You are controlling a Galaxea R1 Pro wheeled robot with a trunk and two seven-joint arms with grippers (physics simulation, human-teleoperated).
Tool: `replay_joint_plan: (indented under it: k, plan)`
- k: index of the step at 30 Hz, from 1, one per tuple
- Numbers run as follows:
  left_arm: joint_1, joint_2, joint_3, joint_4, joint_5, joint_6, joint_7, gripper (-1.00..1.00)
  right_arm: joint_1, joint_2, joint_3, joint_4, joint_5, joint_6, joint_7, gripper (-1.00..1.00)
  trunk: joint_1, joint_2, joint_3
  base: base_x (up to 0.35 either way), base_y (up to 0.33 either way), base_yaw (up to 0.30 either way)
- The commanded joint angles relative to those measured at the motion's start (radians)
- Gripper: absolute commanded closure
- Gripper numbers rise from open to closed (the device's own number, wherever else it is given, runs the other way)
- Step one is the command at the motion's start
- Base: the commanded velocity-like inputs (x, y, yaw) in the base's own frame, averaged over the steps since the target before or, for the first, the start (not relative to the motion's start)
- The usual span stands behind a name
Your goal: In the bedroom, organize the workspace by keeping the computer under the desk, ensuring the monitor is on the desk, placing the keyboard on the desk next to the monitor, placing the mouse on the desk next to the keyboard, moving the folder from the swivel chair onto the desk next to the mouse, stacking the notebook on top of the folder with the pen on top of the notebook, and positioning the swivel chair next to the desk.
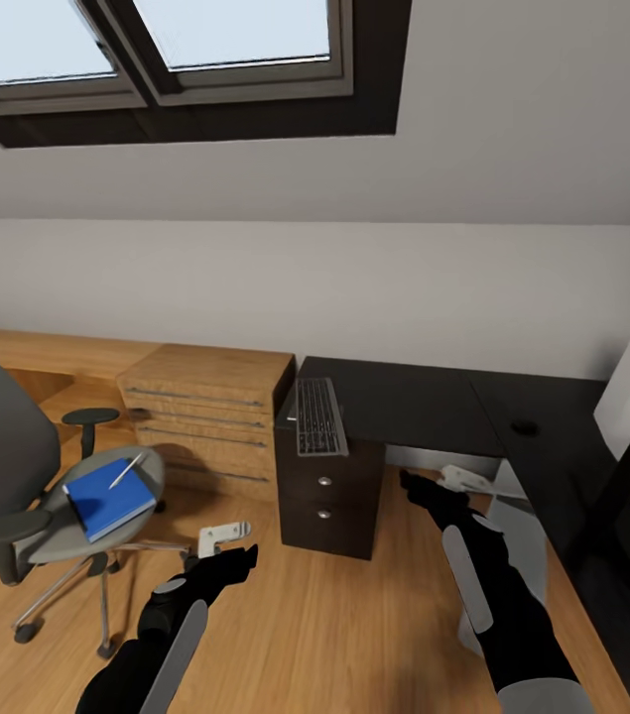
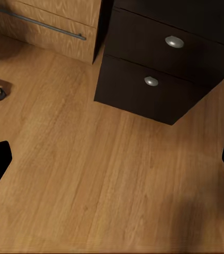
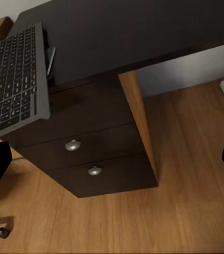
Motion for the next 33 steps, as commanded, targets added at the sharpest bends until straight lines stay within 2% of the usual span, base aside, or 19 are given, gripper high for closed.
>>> replay_joint_plan:
  k: [1,11,27,33]
  plan:
    - [-0.001,0.0,-0.001,0.001,0.011,0.003,0.009,-1.0,0.001,0.001,0.0,-0.002,-0.011,0.003,-0.007,-1.0,0.0,-0.001,-0.001,0.197,0.0,0.0]
    - [0.004,0.0,-0.002,0.017,0.011,0.002,0.01,-1.0,0.007,0.002,-0.001,0.001,-0.012,0.003,-0.007,-1.0,0.0,-0.001,-0.001,0.236,0.0,-0.022]
    - [0.005,-0.001,-0.002,0.031,0.011,0.001,0.01,-1.0,0.008,0.003,-0.001,0.004,-0.011,0.002,-0.005,-1.0,0.0,-0.001,0.005,0.312,0.0,-0.234]
    - [0.005,-0.001,0.0,0.046,0.012,0.001,0.011,-1.0,0.008,0.002,-0.001,0.003,-0.009,0.001,-0.005,-1.0,0.0,-0.001,0.007,0.116,0.0,-0.259]
